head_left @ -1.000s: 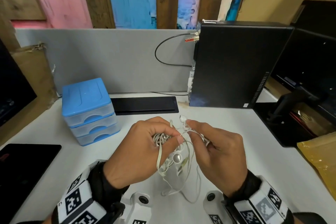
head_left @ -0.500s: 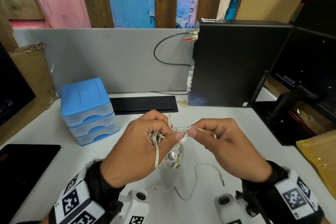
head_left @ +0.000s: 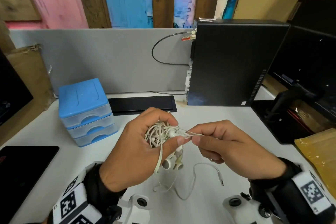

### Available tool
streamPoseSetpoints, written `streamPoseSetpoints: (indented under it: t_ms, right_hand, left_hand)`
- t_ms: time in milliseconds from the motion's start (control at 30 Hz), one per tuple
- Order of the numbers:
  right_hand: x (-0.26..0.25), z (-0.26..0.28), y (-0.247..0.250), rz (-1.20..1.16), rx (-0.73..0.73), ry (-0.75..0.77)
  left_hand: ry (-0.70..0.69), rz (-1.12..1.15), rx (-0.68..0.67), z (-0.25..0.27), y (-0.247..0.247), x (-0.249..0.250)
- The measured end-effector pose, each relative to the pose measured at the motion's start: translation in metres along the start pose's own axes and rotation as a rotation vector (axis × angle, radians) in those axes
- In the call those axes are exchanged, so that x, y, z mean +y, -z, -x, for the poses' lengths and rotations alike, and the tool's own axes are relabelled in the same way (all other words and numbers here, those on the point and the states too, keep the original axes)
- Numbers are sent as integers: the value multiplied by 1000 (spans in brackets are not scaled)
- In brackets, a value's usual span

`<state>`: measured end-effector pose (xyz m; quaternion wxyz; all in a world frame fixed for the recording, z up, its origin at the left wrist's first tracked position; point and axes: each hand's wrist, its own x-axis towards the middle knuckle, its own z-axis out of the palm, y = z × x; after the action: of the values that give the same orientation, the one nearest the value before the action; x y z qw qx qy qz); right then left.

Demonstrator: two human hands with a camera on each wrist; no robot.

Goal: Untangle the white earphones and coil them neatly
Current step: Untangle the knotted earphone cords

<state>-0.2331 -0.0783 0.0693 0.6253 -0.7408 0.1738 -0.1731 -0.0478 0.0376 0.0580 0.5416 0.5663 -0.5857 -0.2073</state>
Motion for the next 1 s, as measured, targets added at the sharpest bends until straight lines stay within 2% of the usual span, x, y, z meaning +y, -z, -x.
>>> streamPoseSetpoints:
  t_ms: [200,467,600,767,1000]
  right_hand:
    - [-2,-2,-5,8,63,49]
    - [-3,-3,-8,7,169,77]
    - [-3,-1,-6,-43,140,97]
    - [-7,2,-3,-118,37,74]
    - [-10,4,-5,-279,-87,23]
  left_hand:
    - [13,13,-100,-1,1,-1]
    - [21,73,-81,-4,5,-5]
    - [-55,114,-35,-5,3,-7]
    - [-106,107,-49,0,0,-1]
    - [-141,-79,-79,3,-2,5]
